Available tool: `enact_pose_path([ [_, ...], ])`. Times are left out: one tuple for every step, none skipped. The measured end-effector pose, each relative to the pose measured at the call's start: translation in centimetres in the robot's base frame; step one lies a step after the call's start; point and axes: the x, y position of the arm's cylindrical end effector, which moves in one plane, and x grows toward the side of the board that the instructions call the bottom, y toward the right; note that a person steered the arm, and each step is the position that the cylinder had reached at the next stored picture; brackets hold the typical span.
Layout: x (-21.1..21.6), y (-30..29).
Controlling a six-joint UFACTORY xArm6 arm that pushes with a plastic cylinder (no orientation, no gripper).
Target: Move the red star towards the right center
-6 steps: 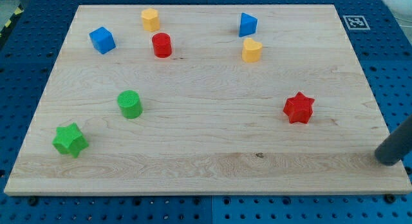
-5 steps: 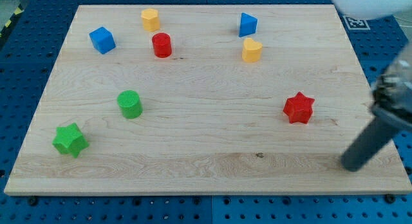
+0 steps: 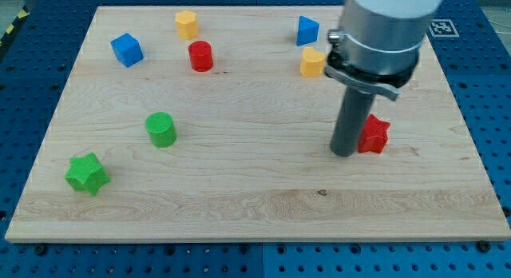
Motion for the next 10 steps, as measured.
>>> enact_pose_path([
  [-0.1,1.2],
  [-0.4,2.7],
  [-0.7,3.9],
  [-1.1,4.3],
  [-1.5,3.3],
  [-1.5,5.6],
  [-1.5,8.3],
  [-1.8,8.5],
  [-1.9,6.8],
  [-3.1,6.8],
])
